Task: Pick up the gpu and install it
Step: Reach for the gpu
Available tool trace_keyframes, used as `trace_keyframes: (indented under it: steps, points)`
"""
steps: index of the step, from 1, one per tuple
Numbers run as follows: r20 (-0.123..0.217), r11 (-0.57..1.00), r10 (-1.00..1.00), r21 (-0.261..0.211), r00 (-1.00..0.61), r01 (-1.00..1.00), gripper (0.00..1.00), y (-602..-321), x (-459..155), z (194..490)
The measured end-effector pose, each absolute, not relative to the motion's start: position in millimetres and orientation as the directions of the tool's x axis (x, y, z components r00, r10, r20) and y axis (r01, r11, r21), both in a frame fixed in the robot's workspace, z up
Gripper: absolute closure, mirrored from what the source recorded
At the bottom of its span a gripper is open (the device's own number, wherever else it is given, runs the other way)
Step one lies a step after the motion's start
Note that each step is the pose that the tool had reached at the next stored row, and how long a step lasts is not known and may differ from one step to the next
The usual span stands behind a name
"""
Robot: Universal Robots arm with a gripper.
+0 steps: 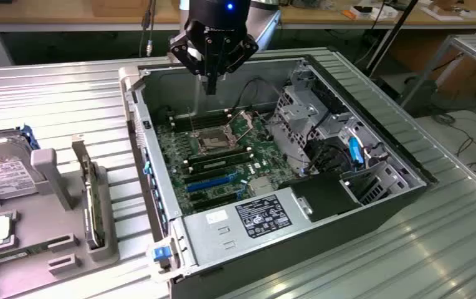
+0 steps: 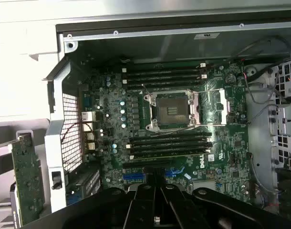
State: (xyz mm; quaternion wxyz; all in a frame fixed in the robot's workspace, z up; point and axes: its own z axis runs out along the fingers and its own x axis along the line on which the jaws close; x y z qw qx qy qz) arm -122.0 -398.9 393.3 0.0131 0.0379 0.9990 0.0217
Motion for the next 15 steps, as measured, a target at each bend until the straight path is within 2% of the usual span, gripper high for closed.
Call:
trace_keyframes:
  steps: [15]
  points:
    - [-0.024,0.996,0.076,0.044,-0.997,0.075,0.89,-398.3,-133.5,392.5]
